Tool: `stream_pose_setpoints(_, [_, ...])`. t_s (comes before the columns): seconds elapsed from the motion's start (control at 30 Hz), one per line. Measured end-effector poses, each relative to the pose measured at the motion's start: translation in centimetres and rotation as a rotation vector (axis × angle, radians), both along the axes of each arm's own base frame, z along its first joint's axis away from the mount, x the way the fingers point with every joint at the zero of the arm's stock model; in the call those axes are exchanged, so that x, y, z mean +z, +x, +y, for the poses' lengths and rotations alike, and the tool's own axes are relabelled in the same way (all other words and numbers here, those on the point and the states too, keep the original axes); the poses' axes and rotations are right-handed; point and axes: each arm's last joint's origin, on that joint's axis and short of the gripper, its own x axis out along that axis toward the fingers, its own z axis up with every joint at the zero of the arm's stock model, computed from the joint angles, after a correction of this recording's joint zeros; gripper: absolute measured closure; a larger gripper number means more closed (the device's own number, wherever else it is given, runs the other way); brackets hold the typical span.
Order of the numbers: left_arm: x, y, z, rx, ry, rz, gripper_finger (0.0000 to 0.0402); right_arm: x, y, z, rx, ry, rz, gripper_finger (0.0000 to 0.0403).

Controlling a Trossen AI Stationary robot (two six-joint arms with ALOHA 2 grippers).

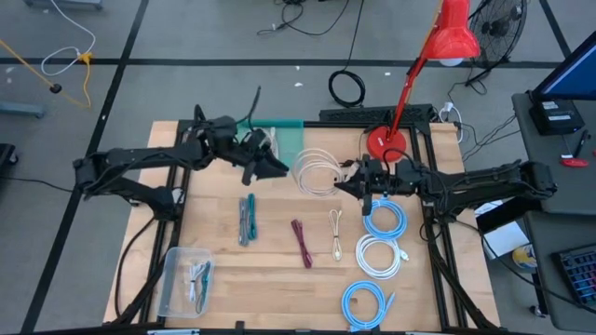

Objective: Pick & Place USB Port
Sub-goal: Put the brown HDMI cable into the green bin

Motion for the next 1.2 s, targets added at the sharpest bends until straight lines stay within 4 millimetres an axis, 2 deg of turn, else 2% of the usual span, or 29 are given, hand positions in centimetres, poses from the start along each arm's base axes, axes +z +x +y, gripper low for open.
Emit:
stream_pose_setpoints(0.17, [-0.4, 0.1, -0.5, 0.087, -0.015, 0.057, 0.0165, 0.1, 0.0, 0.4, 0.016, -0.001, -0.013, 0.0353])
stream_pose_setpoints(0.3, [-2.2, -0.1, 0.3, 0.227, 0.005, 0.223, 0.0096, 0.3, 0.0, 1.0, 0.045, 0.000, -0.033, 0.0353])
stream_pose_setpoints(0.37, [-2.4, 0.2, 0.6, 0.248, 0.041, 0.206, 0.0068, 0.4, 0.0, 1.4, 0.060, -0.005, -0.040, 0.0353])
stream_pose_setpoints(0.47, [-1.5, 0.7, 0.3, 0.221, 0.080, 0.092, 0.0042, 0.4, 0.0, 1.6, 0.072, -0.009, -0.044, 0.0353])
stream_pose_setpoints(0.53, [-0.7, 1.4, -0.3, 0.185, 0.084, -0.012, 0.0036, 0.5, 0.0, 1.6, 0.071, -0.011, -0.047, 0.0353])
stream_pose_setpoints(0.63, [-0.3, 1.8, -1.3, 0.141, 0.066, -0.064, 0.0040, 0.5, 0.0, 1.6, 0.074, -0.013, -0.048, 0.0353])
stream_pose_setpoints(1.0, [-1.2, 2.1, -2.6, 0.144, 0.095, 0.028, 0.0068, 0.4, 0.0, 1.6, 0.072, -0.018, -0.045, 0.0353])
stream_pose_setpoints(1.2, [-0.5, 1.7, -2.5, 0.157, 0.110, -0.015, 0.0068, 0.5, 0.0, 1.6, 0.069, -0.016, -0.046, 0.0353])
